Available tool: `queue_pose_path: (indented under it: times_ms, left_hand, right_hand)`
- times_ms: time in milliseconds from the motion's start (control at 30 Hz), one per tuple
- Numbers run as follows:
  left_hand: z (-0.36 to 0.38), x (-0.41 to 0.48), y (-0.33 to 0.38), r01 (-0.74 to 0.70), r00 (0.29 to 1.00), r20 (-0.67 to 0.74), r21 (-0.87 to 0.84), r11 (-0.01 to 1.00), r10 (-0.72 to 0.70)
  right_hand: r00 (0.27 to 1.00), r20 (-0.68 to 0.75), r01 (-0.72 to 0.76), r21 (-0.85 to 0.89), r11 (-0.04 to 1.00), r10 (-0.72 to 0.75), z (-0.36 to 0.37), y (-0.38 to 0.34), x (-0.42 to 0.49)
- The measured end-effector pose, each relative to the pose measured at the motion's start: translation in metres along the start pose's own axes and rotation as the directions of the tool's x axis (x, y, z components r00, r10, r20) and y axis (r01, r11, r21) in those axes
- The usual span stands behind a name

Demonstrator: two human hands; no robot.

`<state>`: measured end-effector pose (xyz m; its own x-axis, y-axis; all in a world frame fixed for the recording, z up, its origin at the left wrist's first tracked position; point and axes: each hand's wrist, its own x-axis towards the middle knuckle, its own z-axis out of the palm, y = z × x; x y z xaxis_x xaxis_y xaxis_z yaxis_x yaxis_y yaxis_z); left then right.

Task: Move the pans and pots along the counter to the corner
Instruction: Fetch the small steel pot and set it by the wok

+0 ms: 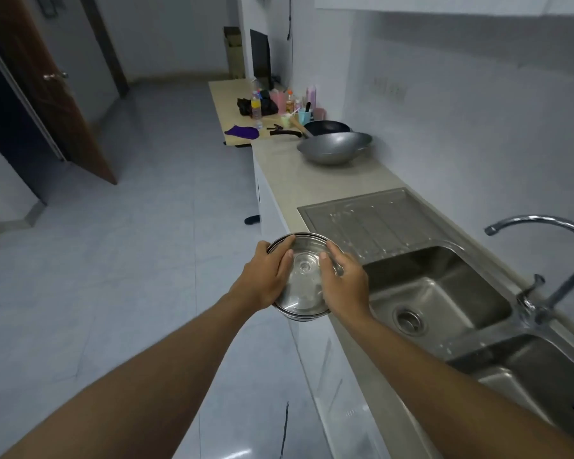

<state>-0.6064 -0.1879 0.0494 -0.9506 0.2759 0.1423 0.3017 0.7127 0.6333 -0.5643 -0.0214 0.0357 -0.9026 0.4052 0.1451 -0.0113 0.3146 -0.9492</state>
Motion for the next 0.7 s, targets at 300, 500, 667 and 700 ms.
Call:
queue_pose_path:
  times_ms: [300, 500, 667, 700]
  left_hand:
    - [-0.012, 0.12, -0.05, 0.031, 0.998, -0.045, -0.023, 0.999, -0.032]
    - [-0.021, 0.204, -0.092, 0.049, 0.999, -0.022, -0.006, 0.999, -0.049]
    - [-0.04, 0.285, -0.129, 0.022, 1.0, 0.012, -0.005, 1.0, -0.022]
    - [-0.045, 0.3, -0.136, 0.007, 1.0, 0.025, -0.001, 1.0, -0.007]
  right_hand:
    - [0.996, 0.085, 0.018, -0.038, 0.999, -0.014, 0.066, 0.0, 0.125]
    - [0.998, 0.06, 0.008, -0.028, 1.0, -0.007, 0.119, 0.003, 0.198]
    - [1.0, 0.012, -0.006, -0.034, 0.999, 0.006, 0.167, -0.005, 0.262]
    - [1.0, 0.009, -0.02, -0.031, 0.999, 0.021, 0.177, -0.007, 0.274]
